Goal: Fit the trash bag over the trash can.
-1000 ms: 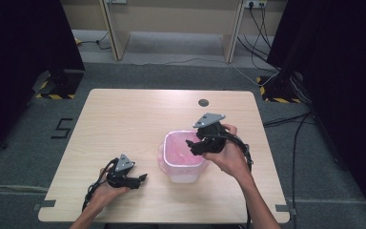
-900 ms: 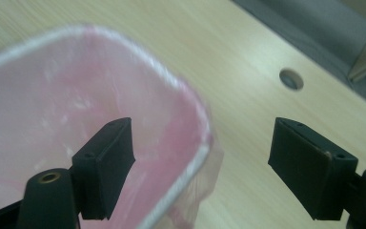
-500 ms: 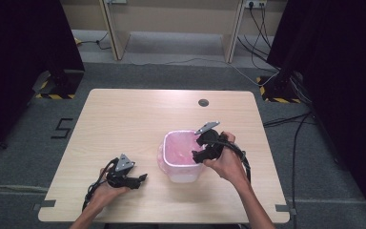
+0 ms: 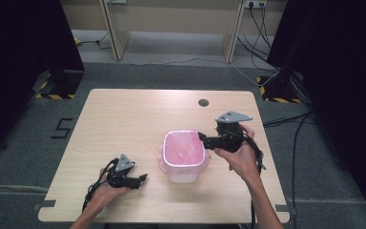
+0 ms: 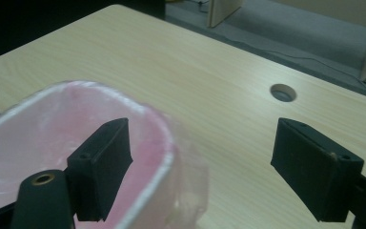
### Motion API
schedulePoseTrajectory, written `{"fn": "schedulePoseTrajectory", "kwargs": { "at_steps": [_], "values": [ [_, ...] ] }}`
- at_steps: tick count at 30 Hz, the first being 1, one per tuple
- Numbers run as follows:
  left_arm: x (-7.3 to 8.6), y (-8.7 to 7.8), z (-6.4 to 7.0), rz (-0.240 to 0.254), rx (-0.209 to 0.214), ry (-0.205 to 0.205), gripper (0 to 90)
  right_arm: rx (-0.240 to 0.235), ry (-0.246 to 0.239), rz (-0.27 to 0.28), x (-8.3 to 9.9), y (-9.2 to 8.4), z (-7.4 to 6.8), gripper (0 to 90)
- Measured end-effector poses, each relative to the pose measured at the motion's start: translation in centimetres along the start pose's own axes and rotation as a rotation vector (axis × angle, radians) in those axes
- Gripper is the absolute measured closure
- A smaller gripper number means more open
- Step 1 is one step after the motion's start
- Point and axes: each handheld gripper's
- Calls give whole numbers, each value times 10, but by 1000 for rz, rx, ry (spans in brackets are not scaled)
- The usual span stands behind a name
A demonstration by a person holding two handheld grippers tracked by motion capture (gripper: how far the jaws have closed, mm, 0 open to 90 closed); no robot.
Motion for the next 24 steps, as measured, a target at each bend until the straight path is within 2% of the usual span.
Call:
{"fn": "schedulePoseTrajectory", "kwargs": {
  "at_steps": [5,13,21,24],
  "values": [
    [0,0,0,0,0,3,275,37,44,-20,23,4,16,212],
    [0,1,0,6,-8,-1,264,65,113,-5,58,11,36,217],
    [-1,1,-2,4,-32,-18,234,57,145,20,77,13,39,216],
    [-1,1,-3,5,-30,-20,231,56,140,24,82,14,38,215]
  ]
}}
Point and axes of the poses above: each handheld gripper's, and its own axes: y roughly forward along the jaws, x roughly out of its underside, z roughly to its right, and after that the axes turned 8 degrees about -y, right-handed
